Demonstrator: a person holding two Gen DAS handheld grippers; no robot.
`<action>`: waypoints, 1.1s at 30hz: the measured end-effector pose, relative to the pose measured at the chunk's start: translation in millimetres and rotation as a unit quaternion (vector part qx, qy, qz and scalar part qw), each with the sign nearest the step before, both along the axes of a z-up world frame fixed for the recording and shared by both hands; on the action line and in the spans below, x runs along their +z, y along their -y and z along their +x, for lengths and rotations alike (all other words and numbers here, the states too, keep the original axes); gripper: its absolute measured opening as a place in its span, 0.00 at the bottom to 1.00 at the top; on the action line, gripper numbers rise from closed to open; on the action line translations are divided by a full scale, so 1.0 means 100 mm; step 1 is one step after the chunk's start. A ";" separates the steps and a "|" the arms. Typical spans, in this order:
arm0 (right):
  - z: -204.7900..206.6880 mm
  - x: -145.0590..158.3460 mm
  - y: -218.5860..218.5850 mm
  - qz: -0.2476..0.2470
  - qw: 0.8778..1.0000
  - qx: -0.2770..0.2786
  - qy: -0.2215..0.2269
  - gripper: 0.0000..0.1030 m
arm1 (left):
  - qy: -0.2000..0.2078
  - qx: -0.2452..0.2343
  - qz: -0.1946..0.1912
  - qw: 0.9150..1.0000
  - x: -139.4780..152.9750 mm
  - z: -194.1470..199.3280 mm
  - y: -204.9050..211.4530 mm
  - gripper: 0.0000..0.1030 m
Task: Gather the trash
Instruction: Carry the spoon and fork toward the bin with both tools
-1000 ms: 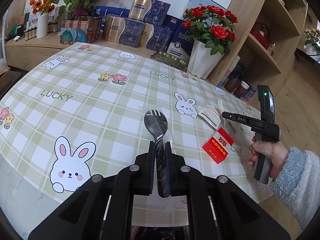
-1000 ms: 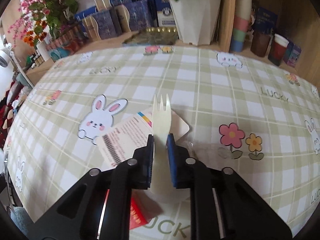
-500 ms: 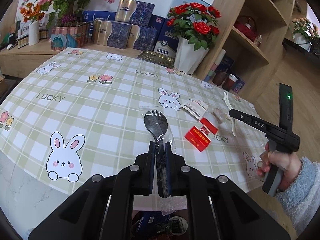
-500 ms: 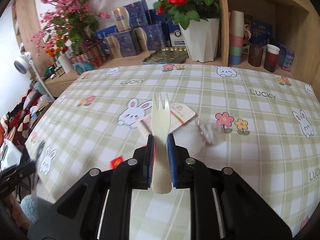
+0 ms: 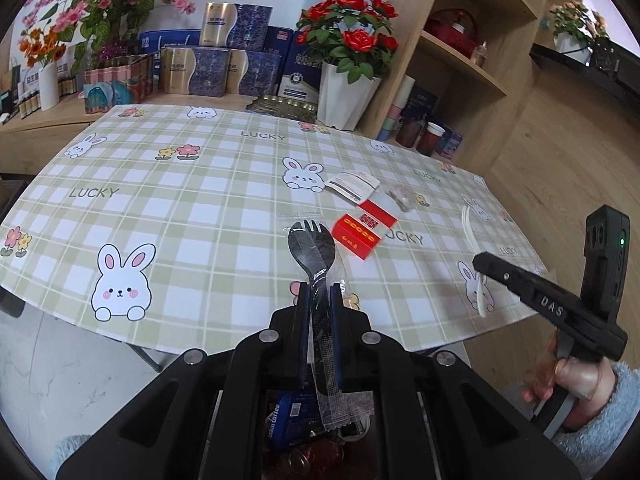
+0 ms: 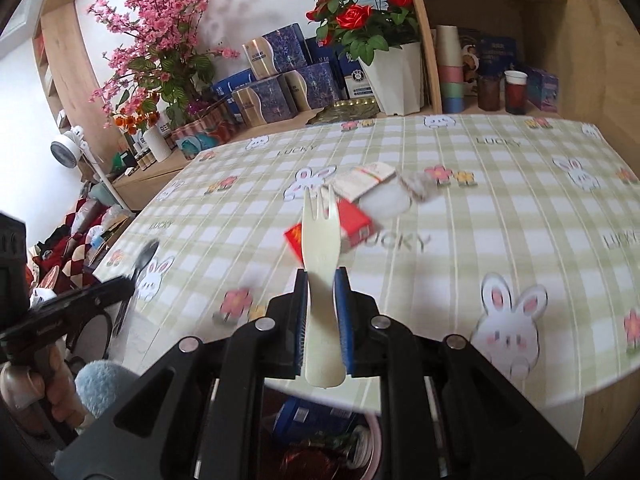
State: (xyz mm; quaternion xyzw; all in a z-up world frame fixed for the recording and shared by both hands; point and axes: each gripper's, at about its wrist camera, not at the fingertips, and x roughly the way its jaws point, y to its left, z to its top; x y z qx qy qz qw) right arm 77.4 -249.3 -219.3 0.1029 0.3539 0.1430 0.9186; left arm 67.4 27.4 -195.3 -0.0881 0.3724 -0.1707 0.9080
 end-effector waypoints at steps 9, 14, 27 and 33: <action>-0.54 -0.25 -0.07 -0.011 1.000 0.015 -0.021 0.17 | 0.007 -0.011 0.003 1.000 0.03 -0.26 0.05 0.09; -0.72 -0.49 -0.15 -0.002 0.998 0.024 -0.049 0.17 | 0.006 -0.011 0.004 1.000 0.00 -0.36 0.05 0.09; -0.80 -1.20 -0.58 -0.021 0.984 0.085 -0.152 0.17 | 0.000 0.008 0.001 1.000 -0.07 -0.45 -0.09 0.09; -0.68 -1.56 -0.62 -0.031 0.972 0.084 -0.217 0.17 | -0.009 0.013 -0.002 1.000 -0.16 -0.45 -0.15 0.09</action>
